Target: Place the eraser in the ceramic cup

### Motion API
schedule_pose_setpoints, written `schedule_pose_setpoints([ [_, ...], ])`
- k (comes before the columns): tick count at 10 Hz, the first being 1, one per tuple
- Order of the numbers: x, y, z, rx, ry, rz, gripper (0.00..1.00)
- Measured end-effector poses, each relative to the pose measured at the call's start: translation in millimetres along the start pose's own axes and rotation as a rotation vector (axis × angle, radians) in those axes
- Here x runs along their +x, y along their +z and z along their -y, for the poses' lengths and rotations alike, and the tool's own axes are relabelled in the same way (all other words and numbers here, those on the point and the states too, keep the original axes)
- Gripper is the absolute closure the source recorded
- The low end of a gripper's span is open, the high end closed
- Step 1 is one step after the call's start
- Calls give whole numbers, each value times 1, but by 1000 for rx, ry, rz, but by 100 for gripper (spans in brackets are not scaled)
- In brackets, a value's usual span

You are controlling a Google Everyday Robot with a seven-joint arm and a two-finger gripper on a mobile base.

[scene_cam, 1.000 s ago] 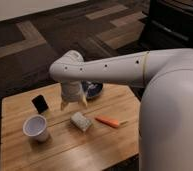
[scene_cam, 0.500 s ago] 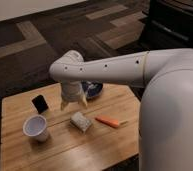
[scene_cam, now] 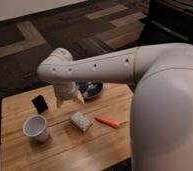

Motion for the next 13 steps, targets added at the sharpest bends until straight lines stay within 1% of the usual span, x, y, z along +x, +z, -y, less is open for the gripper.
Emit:
schedule_pose_setpoints([
  [1, -8, -9, -19, 12, -75, 16, 35],
  [2, -15, -17, -39, 13, -157, 23, 35],
  [3, -20, -21, -53, 6, -222, 20, 35],
  [5, -28, -23, -84, -32, -380, -21, 35],
  [6, -32, -21, -92, -45, -433, -40, 35],
  [7, -35, -20, -95, -49, -460, -51, 35],
  [8, -41, -17, -97, -50, -503, -70, 35],
  [10, -52, -9, -95, -53, -560, -83, 35],
  [11, -56, -5, -96, -54, -581, -83, 35],
  [13, -64, 6, -108, -67, -634, -67, 35],
])
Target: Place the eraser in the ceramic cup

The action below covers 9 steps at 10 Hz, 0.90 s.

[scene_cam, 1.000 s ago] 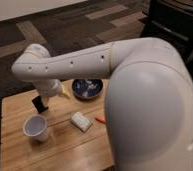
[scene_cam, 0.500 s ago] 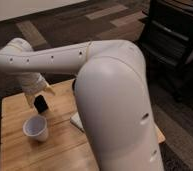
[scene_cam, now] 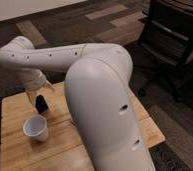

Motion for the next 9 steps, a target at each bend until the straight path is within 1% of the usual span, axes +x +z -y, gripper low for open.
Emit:
schedule_pose_setpoints([
  [4, -11, 20, -9, -21, -54, 9, 35],
  [9, -20, 40, -13, -24, -111, 14, 36],
])
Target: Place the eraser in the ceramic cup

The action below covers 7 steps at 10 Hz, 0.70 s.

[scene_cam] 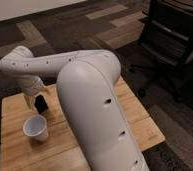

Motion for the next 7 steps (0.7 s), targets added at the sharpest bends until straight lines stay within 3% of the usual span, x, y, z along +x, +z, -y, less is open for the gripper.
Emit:
schedule_pose_setpoints([
  [1, -1, 1, 0, 0, -3, 2, 42],
  [2, -1, 3, -1, 2, -5, 1, 59],
  [5, -1, 3, -2, 5, 6, 8, 96],
  [7, 1, -6, -1, 16, 29, 24, 100],
])
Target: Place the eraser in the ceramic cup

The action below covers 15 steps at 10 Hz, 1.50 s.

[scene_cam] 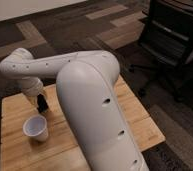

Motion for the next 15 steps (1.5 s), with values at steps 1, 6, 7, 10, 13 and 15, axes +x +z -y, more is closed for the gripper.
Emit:
schedule_pose_setpoints([
  [1, 2, -9, 1, 12, 13, 15, 100],
  [6, 56, -76, -62, 76, -5, 70, 100],
  [7, 68, -92, -77, 79, -4, 103, 100],
  [10, 101, -141, -44, 135, 190, 256, 100],
  [13, 102, -142, -43, 136, 197, 263, 100],
  [15, 102, -142, -42, 136, 199, 262, 100],
])
